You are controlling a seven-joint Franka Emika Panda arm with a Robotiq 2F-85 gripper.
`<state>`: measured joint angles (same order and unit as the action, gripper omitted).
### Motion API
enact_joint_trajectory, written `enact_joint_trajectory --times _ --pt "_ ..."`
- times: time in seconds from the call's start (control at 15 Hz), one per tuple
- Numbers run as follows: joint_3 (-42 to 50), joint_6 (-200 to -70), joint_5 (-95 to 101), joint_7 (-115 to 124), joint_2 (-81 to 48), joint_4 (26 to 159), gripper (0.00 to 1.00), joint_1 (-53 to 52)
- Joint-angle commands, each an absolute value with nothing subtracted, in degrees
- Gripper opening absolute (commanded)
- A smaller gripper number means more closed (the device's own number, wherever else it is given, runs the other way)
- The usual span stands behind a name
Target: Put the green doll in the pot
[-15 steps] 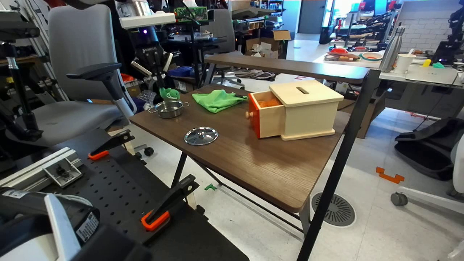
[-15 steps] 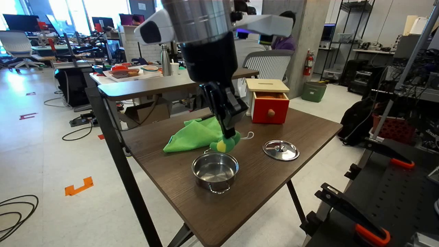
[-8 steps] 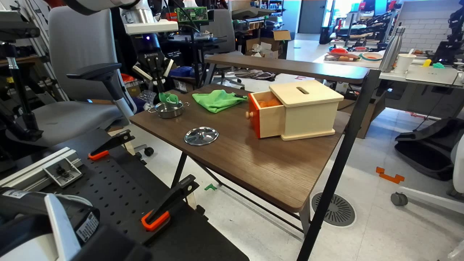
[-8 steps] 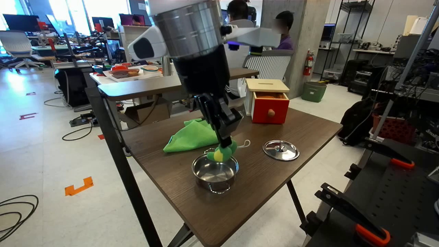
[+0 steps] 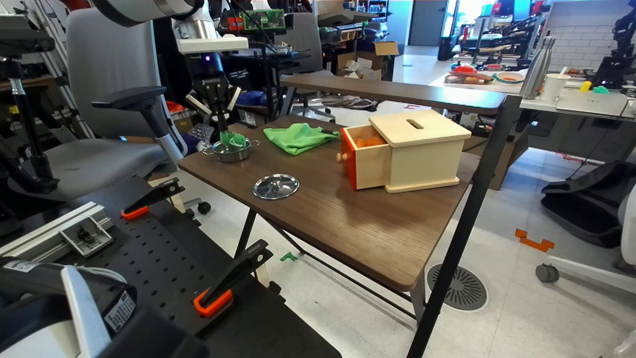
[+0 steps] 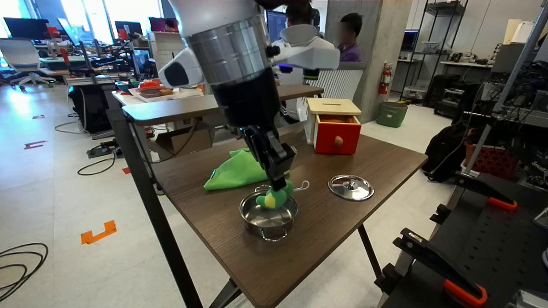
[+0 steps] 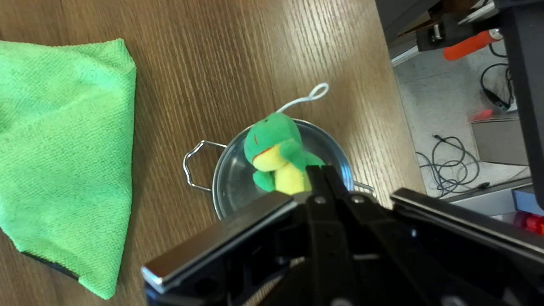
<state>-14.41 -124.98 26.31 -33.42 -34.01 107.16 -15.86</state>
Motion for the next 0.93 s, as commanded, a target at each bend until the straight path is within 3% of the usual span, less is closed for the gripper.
enact_joint_trajectory --times 0.0,0.6,0.87 --pt "-14.49 -122.00 25.08 -34.15 -36.21 103.55 0.33 -16.48" --pt "-14.60 -124.30 25.30 -32.89 -32.48 107.47 0.98 -15.77" --pt "-14.90 -125.53 22.41 -30.36 -23.44 115.71 1.00 -13.41"
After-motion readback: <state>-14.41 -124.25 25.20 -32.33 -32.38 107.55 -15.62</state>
